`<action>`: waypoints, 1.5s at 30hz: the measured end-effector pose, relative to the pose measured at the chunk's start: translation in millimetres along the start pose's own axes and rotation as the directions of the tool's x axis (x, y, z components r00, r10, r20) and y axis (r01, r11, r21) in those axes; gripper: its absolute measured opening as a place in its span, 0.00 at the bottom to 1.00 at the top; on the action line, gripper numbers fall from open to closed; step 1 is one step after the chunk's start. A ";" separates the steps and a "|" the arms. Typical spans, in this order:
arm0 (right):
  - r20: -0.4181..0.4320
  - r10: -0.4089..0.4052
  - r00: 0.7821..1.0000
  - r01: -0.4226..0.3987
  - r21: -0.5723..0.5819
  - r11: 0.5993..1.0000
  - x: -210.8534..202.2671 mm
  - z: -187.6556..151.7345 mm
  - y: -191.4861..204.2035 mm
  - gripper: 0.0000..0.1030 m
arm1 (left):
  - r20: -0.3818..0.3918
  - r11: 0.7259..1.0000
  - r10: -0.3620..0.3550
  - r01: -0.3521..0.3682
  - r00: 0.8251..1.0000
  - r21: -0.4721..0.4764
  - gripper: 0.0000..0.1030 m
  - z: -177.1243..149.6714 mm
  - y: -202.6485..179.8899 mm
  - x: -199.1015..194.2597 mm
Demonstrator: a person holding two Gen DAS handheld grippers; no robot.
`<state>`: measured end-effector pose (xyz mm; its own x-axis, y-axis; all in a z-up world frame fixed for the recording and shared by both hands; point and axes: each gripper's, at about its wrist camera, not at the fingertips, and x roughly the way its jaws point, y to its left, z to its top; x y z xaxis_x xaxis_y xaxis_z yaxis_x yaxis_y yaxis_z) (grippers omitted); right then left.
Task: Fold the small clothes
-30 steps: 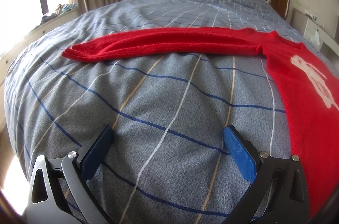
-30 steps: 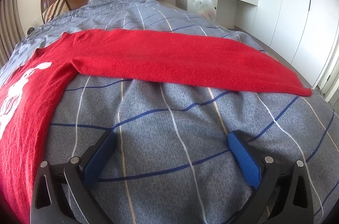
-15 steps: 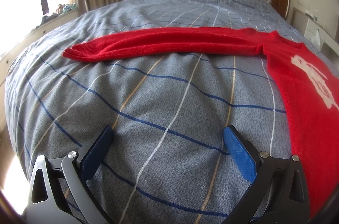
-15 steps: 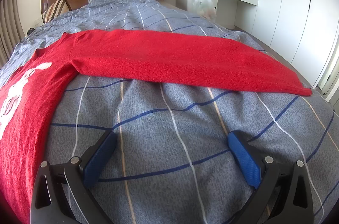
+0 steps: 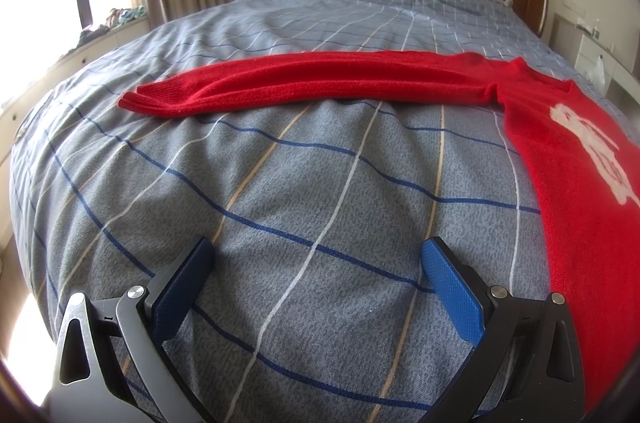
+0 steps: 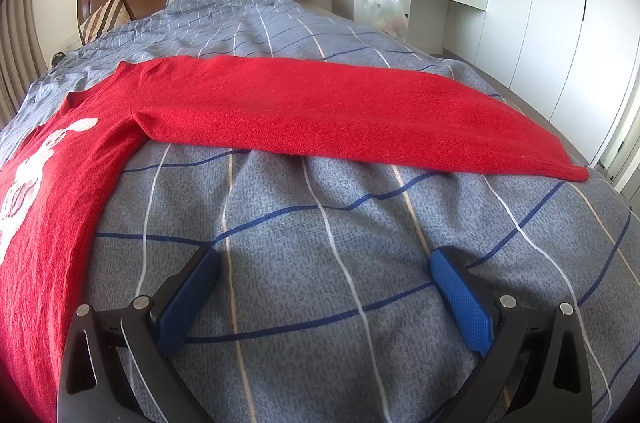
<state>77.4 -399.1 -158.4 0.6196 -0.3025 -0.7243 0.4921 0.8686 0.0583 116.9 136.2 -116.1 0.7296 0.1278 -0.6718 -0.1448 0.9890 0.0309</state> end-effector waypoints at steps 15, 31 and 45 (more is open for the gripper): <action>0.000 0.000 1.000 0.000 0.001 1.000 0.1 -0.2 0.0 1.00 | 0.000 1.000 0.001 -0.001 1.000 -0.002 1.00 0.8 1.5 -0.4; 0.001 0.000 1.000 0.000 0.001 1.000 -0.2 -0.3 0.1 1.00 | 0.002 1.000 0.003 -0.003 1.000 0.000 1.00 1.5 2.3 -0.1; 0.001 0.001 1.000 -0.001 0.001 1.000 -0.2 -0.4 0.1 1.00 | 0.005 1.000 0.008 -0.008 1.000 0.001 1.00 1.6 2.2 0.2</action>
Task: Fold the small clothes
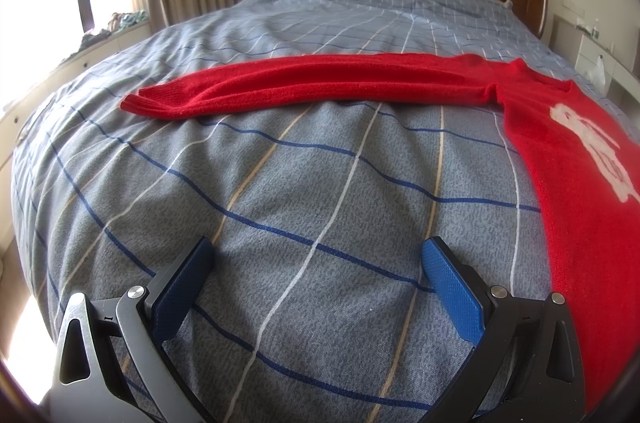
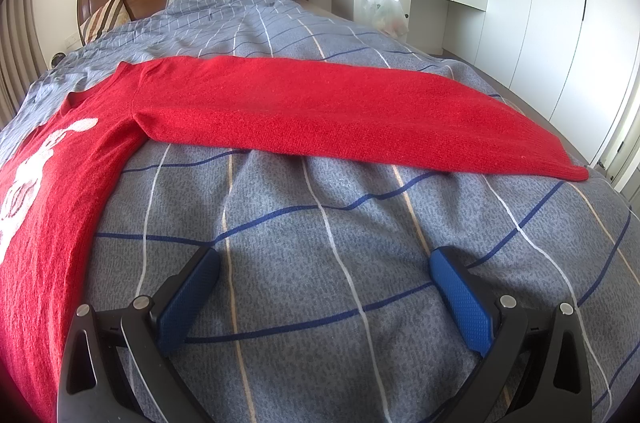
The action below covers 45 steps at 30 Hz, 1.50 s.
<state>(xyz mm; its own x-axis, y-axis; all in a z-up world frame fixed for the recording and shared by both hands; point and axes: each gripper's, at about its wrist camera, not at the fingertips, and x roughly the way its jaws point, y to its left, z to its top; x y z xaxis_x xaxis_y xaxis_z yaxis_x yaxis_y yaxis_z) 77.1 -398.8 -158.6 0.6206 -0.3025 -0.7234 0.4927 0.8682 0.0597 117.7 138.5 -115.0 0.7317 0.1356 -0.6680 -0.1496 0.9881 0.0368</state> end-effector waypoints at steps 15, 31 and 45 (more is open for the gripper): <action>0.001 -0.002 1.000 0.002 -0.001 1.000 -0.7 -0.2 0.1 1.00 | 0.002 1.000 0.001 -0.001 1.000 0.001 1.00 0.5 0.1 -0.3; 0.002 -0.001 1.000 0.001 0.001 1.000 -0.5 -0.6 0.1 1.00 | 0.003 1.000 0.001 -0.001 1.000 0.002 1.00 -0.7 -0.5 0.2; -0.017 0.020 1.000 -0.021 -0.005 1.000 1.0 4.5 -1.8 1.00 | 0.003 1.000 0.000 0.000 1.000 0.002 1.00 -0.6 0.1 0.6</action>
<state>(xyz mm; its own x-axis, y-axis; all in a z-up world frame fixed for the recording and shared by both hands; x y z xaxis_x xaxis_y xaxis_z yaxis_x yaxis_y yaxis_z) 79.6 -402.4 -156.3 0.6203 -0.2780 -0.7334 0.4767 0.8762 0.0711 117.8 138.7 -115.9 0.7340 0.1362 -0.6654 -0.1486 0.9882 0.0384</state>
